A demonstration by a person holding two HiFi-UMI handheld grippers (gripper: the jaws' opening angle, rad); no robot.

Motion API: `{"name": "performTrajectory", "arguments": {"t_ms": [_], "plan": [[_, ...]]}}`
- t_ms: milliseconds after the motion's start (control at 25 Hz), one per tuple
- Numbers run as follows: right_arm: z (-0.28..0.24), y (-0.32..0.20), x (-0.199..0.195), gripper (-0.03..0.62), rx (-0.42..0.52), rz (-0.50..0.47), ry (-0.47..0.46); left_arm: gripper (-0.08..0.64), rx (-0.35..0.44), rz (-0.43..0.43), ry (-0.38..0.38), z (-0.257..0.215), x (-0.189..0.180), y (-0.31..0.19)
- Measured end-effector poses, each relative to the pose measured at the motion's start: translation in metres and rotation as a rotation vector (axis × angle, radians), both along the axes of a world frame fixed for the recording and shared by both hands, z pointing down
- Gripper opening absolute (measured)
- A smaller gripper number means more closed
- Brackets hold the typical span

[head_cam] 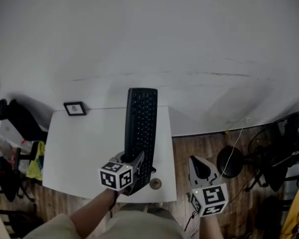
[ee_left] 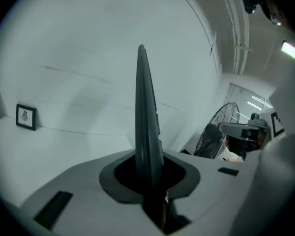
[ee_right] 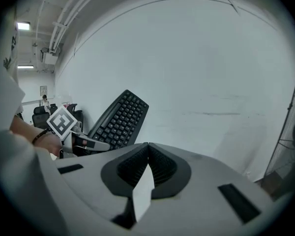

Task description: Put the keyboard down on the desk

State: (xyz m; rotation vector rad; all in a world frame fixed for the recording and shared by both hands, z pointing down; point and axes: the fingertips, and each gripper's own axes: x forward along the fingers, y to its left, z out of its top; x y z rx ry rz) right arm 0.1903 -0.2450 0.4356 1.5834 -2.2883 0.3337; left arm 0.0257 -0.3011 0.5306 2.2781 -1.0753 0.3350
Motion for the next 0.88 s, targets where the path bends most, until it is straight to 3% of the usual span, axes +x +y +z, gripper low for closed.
{"name": "performTrajectory", "arguments": {"t_ms": [440,880], "plan": [[0.052,-0.035,-0.001,0.025,-0.125,0.036,0.016,0.087,-0.207,0.033,0.063,0.076,0.019,-0.045],[0.121,-0.045,0.012,0.025,-0.279,0.082,0.023,0.091,-0.451,0.0,0.165,0.16,0.031,-0.076]]}}
